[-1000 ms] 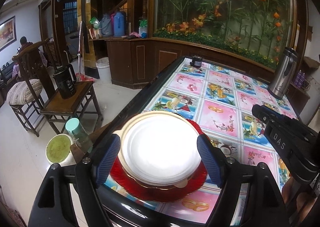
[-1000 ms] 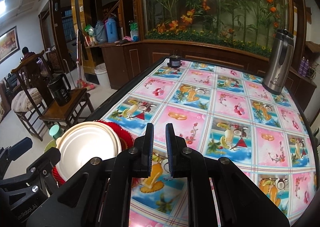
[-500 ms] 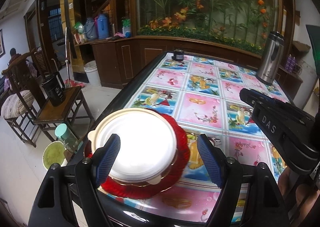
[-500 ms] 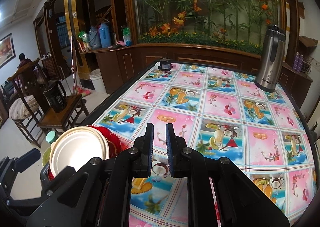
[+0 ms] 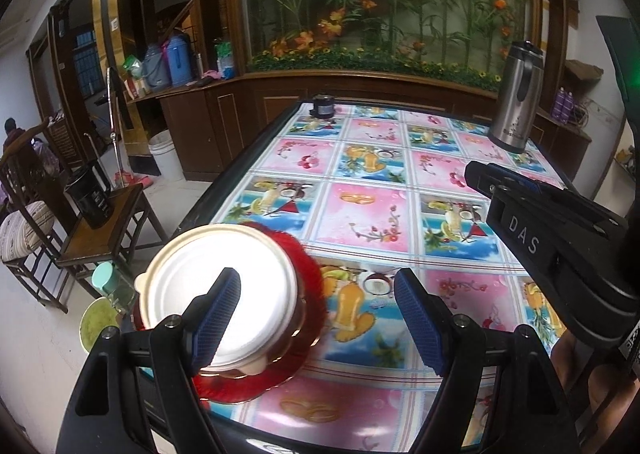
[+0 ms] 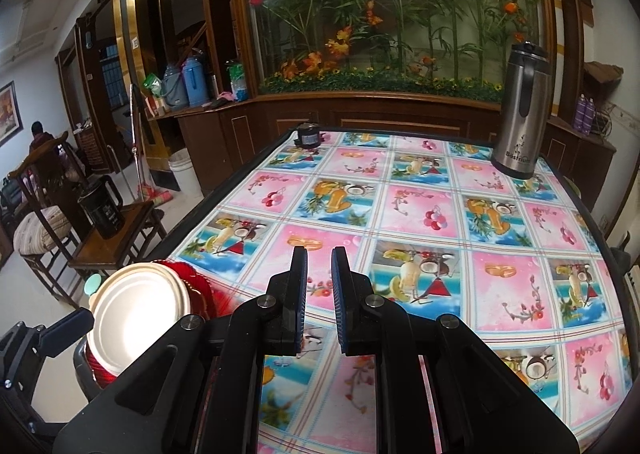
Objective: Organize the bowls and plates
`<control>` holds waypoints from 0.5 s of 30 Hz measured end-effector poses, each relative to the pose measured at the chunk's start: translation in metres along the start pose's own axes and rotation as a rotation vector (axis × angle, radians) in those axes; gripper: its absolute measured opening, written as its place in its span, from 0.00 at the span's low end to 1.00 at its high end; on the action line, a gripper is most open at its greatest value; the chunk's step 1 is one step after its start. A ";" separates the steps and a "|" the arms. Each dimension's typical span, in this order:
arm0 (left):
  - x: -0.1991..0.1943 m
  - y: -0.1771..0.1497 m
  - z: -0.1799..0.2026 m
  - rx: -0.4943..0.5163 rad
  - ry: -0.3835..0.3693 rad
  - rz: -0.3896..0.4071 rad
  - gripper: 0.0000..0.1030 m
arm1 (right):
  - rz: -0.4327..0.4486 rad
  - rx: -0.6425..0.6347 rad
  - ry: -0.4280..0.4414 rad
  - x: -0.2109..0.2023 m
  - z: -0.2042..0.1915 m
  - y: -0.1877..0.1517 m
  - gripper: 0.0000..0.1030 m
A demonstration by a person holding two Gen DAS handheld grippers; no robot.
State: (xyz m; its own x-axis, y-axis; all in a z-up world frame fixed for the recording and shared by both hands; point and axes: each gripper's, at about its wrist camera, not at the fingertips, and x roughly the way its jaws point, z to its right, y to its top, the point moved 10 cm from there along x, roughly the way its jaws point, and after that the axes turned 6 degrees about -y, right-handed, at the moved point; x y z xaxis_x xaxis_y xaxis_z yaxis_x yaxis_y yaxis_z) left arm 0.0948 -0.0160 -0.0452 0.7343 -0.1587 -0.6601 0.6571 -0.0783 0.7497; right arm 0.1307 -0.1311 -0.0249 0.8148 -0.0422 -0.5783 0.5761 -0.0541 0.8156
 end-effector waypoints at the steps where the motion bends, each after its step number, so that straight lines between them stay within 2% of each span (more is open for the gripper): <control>1: 0.001 0.001 0.005 0.005 -0.005 -0.002 0.77 | 0.001 0.001 -0.003 0.000 0.003 0.001 0.12; 15: 0.016 0.004 0.046 0.052 -0.045 -0.029 0.77 | 0.008 0.045 -0.053 0.005 0.051 0.006 0.12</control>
State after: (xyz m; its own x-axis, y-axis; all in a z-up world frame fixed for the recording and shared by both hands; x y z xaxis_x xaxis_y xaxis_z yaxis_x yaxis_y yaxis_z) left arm 0.1012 -0.0640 -0.0505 0.7059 -0.1999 -0.6795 0.6671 -0.1347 0.7327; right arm 0.1344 -0.1827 -0.0239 0.8143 -0.0952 -0.5726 0.5646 -0.0986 0.8194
